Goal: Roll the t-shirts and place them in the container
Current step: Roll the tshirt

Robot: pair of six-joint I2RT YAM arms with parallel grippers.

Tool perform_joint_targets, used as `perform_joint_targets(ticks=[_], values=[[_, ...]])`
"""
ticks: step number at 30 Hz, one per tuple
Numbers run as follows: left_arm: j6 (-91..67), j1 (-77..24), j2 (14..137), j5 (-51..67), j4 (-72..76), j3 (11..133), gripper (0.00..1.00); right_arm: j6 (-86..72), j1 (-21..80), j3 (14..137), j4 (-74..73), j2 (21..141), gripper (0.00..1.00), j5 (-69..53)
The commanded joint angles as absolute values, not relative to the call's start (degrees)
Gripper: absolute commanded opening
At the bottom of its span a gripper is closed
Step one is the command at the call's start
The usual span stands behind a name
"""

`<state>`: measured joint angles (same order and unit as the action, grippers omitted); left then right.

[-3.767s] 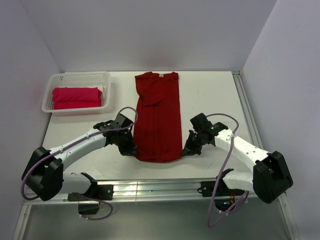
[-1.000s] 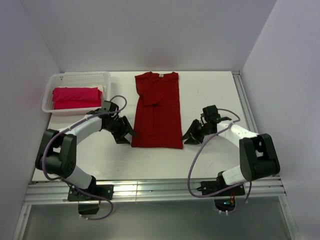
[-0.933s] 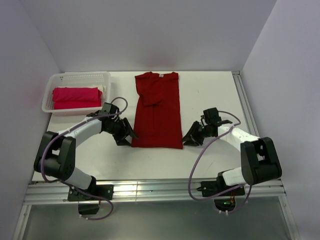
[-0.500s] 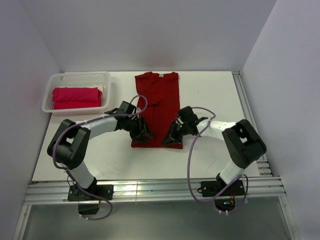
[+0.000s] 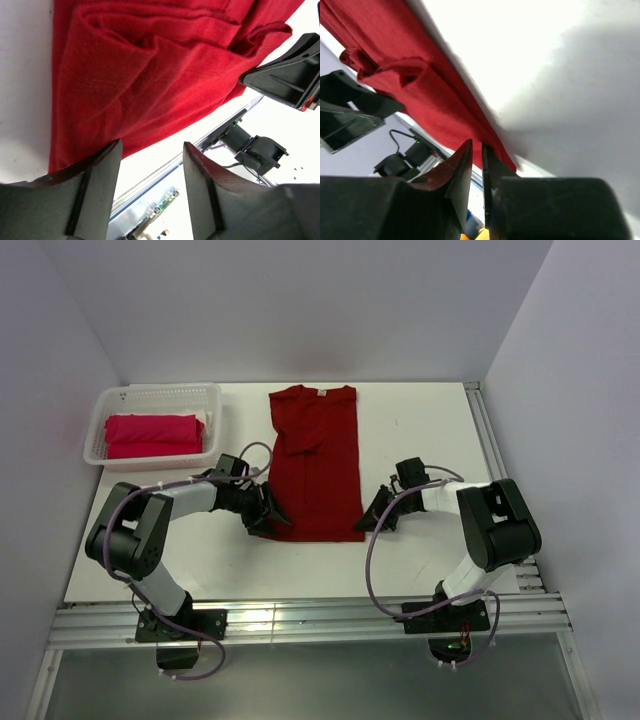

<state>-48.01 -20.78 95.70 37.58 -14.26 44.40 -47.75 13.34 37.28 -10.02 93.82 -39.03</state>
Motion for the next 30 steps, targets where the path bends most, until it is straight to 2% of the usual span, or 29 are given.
perform_joint_targets(ticks=[1, 2, 5, 6, 7, 8, 9, 10, 19, 25, 28, 30], values=[[-45.35, -20.30, 91.42, 34.72, -16.69, 46.31, 0.60, -42.37, 12.31, 39.11, -15.72, 90.09, 0.21, -35.42], [-45.26, -20.30, 90.62, 34.72, -17.83, 47.80, 0.61, -42.19, 12.30, 39.20, -16.78, 89.48, 0.22, -35.59], [-43.69, -20.30, 87.55, 33.49, -22.83, 50.44, 0.65, -42.36, 12.13, 38.41, -18.28, 85.70, 0.35, -35.33], [-43.16, -20.22, 86.93, 33.14, -23.98, 50.88, 0.70, -42.36, 12.04, 37.63, -18.72, 83.61, 0.45, -35.33], [-42.72, -20.21, 85.97, 32.26, -25.56, 51.32, 0.76, -42.45, 12.04, 37.18, -19.16, 82.71, 0.50, -34.64], [-42.02, -20.13, 85.61, 30.69, -27.23, 51.42, 0.79, -42.19, 12.04, 36.74, -19.86, 81.75, 0.51, -34.54], [-41.92, -19.95, 85.08, 30.15, -27.68, 51.07, 0.97, -42.10, 12.13, 35.69, -19.86, 80.00, 0.54, -34.37], [-41.92, -19.86, 84.12, 29.54, -27.69, 50.54, 0.99, -41.93, 12.04, 35.16, -20.04, 79.28, 0.54, -33.84], [-45.96, -18.54, 83.32, 29.53, -18.48, 37.28, 0.96, -47.36, 12.30, 27.34, -10.39, 79.62, 0.54, -34.37], [-47.46, -18.54, 84.72, 28.74, -15.56, 35.16, 0.93, -50.36, 14.59, 27.16, -8.09, 82.35, 0.54, -31.91], [-47.55, -18.54, 85.78, 26.99, -15.47, 35.51, 0.86, -52.90, 15.38, 26.02, -5.90, 82.00, 0.52, -30.06], [-48.07, -18.54, 86.22, 26.20, -14.86, 35.51, 0.70, -54.66, 15.38, 25.23, -5.10, 81.30, 0.50, -29.10]])
